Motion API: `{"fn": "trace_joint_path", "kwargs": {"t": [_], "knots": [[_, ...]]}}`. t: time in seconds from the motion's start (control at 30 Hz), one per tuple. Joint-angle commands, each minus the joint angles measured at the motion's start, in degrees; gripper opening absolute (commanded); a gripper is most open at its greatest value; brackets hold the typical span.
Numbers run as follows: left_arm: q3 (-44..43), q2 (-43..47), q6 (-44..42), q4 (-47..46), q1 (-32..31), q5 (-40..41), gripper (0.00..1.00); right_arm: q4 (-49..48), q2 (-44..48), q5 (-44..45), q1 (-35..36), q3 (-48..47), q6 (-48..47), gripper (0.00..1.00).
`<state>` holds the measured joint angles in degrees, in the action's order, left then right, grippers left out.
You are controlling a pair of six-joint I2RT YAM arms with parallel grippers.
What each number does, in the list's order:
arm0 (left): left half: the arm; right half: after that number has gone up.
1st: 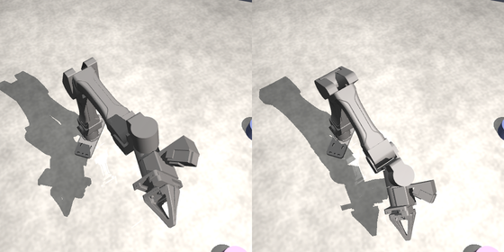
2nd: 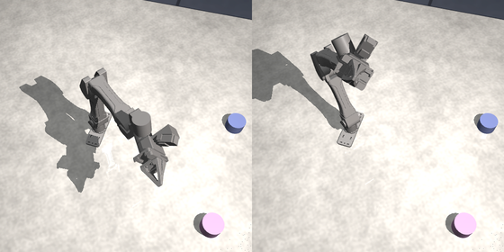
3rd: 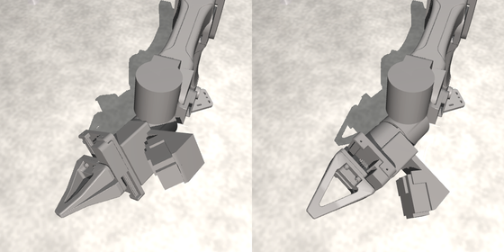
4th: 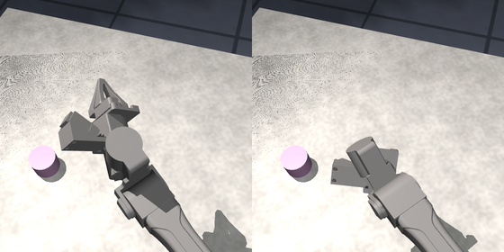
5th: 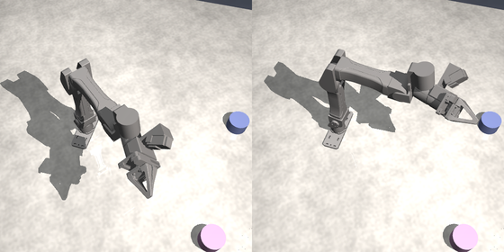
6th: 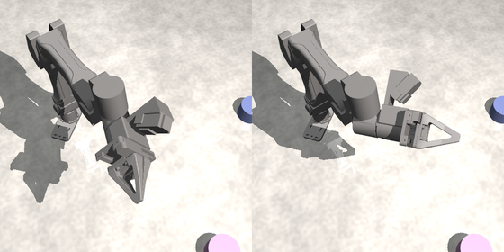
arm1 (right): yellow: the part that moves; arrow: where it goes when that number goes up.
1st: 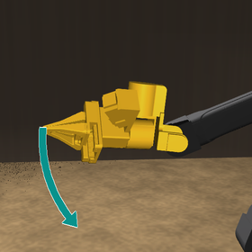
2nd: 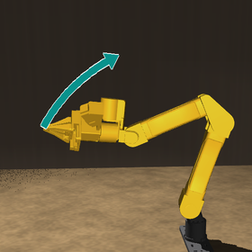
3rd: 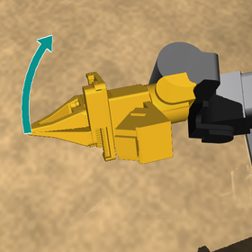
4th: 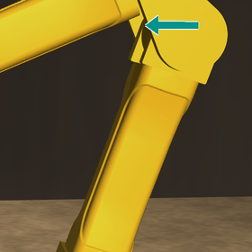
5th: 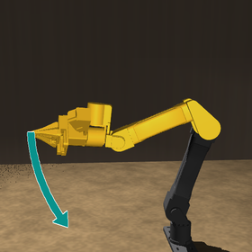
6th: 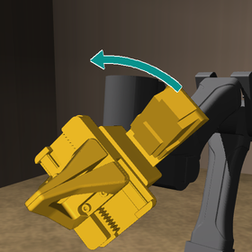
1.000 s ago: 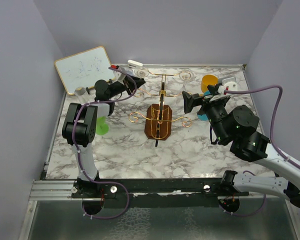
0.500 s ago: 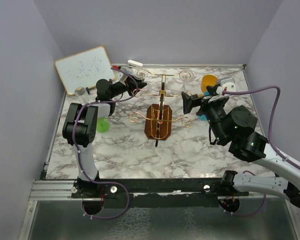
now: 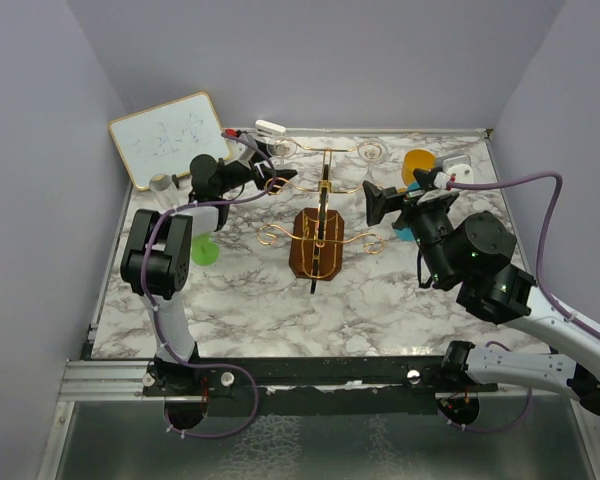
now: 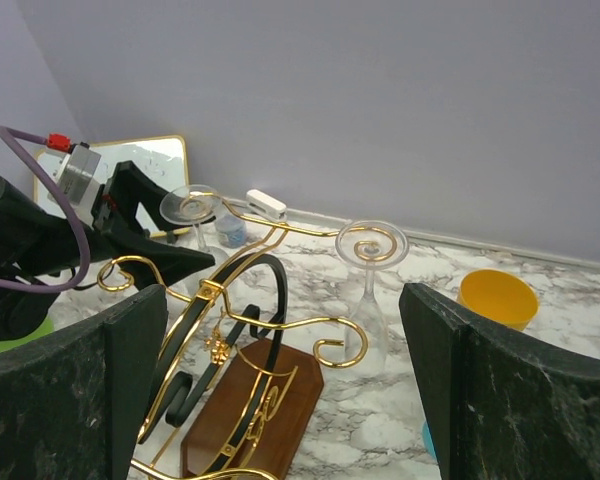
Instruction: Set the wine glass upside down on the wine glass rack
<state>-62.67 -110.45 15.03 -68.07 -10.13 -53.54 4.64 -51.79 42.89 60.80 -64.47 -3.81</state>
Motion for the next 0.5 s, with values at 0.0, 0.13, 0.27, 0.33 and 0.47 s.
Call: {"fn": "trace_joint_path", "kwargs": {"t": [0.0,0.13,0.27,0.33,0.47], "knots": [[-1.31,3.31,-1.87,3.16,0.66,0.27,0.81,-2.33,-0.53,-0.98,-0.03,-0.95,-0.18,0.99],[-0.67,4.91,-3.77,6.14,1.30,0.27,0.91,-3.60,-1.52,-2.26,-0.06,-0.70,0.17,0.99],[0.27,7.43,-6.25,11.02,1.89,0.10,0.99,-4.82,-1.80,-3.83,-0.14,-0.41,0.78,0.99],[0.86,8.76,-7.86,13.29,2.16,0.27,0.99,-5.56,-1.58,-5.05,-0.13,-0.30,1.11,0.99],[1.60,11.29,-11.64,18.81,2.63,0.57,0.99,-6.04,-1.31,-6.17,-0.16,-0.31,1.14,0.99]]}}
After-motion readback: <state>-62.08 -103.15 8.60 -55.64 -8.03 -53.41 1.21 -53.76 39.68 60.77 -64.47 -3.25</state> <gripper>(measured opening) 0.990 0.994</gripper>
